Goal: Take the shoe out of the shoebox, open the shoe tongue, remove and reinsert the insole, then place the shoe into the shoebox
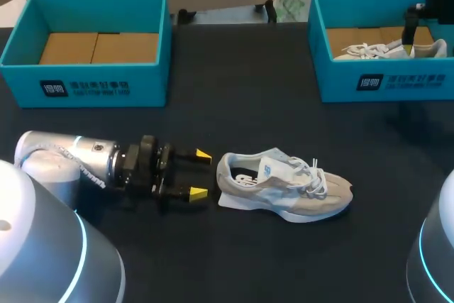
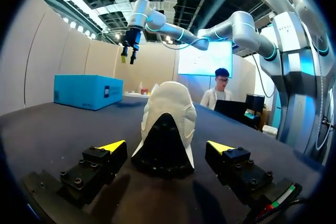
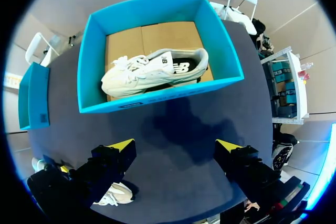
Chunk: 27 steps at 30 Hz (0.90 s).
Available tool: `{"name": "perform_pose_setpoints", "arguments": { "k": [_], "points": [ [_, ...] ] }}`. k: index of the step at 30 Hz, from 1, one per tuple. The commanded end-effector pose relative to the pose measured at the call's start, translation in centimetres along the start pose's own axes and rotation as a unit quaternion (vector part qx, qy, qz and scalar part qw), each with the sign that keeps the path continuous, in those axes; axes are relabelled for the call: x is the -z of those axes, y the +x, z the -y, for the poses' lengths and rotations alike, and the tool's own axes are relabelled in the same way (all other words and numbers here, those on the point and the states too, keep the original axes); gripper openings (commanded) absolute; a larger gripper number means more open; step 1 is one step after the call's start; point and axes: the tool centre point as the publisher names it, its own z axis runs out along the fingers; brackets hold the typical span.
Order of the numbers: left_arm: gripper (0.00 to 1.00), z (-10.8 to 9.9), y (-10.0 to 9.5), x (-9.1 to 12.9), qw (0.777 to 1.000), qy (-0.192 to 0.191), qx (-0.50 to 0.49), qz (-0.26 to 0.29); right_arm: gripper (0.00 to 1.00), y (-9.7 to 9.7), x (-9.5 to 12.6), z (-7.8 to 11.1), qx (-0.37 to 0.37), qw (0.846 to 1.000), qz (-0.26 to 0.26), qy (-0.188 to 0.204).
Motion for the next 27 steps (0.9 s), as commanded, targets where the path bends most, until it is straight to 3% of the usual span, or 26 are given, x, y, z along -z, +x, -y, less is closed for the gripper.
{"name": "perform_pose_setpoints", "arguments": {
  "k": [1,27],
  "points": [
    [1.0,-0.1,0.1,-0.4,1.0,-0.006,0.002,0.0,1.0,0.0,0.0,0.1,0.0,1.0,-0.001,-0.001],
    [1.0,-1.4,-0.4,-3.1,1.0,-0.021,0.003,-0.017,1.0,0.0,0.0,0.1,0.0,1.0,-0.001,-0.001]
  ]
}}
